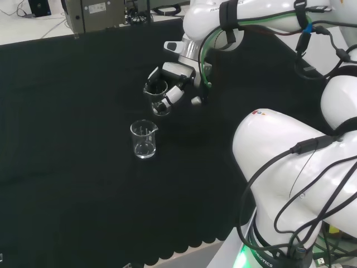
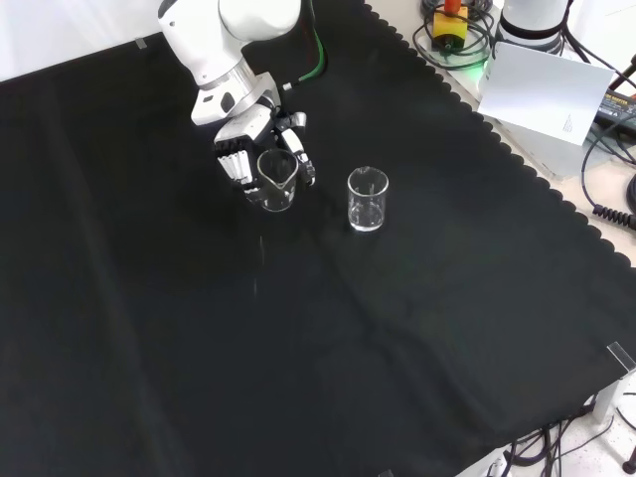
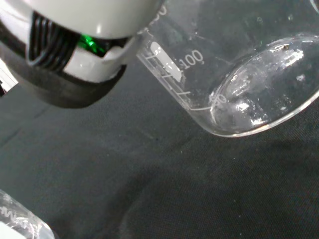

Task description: Place the beaker back on the table.

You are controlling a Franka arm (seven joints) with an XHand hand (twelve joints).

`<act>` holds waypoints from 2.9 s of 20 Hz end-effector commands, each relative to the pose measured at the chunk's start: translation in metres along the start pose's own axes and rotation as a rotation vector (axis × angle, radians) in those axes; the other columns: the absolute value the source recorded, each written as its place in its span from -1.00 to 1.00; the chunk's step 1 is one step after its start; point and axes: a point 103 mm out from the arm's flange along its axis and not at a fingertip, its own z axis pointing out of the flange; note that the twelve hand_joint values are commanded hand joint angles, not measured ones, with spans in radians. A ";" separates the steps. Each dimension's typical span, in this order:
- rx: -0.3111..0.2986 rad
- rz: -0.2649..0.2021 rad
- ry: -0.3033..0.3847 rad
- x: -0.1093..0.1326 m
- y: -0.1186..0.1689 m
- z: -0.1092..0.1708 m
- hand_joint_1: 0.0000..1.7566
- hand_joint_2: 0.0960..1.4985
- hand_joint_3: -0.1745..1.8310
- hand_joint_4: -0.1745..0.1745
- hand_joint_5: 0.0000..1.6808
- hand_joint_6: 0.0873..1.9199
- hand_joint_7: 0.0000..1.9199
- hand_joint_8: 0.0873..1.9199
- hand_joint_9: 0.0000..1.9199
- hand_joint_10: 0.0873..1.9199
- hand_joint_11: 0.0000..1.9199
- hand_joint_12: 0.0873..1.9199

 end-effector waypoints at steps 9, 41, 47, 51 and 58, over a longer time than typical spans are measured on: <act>-0.040 0.030 0.064 -0.017 -0.003 0.010 0.50 -0.12 -0.31 -1.00 0.54 -0.50 0.41 -0.54 0.87 -1.00 0.55 -0.57; 0.219 0.154 0.014 0.007 -0.002 -0.018 -0.01 0.14 -1.00 -0.31 -0.62 -0.85 -0.92 -0.36 -0.42 -1.00 -0.86 0.46; 0.248 0.170 -0.028 0.031 -0.002 -0.021 -0.09 0.10 -1.00 -0.30 -0.71 -1.00 -1.00 -0.72 -0.65 -1.00 -0.99 0.50; 0.195 0.176 -0.093 0.058 -0.007 -0.054 -0.11 0.09 -1.00 -0.31 -0.72 -1.00 -1.00 -0.78 -0.68 -1.00 -1.00 0.47; 0.085 0.246 -0.209 0.128 -0.037 -0.120 -0.15 0.10 -1.00 -0.34 -0.70 -1.00 -1.00 -0.44 -0.77 -0.59 -1.00 0.52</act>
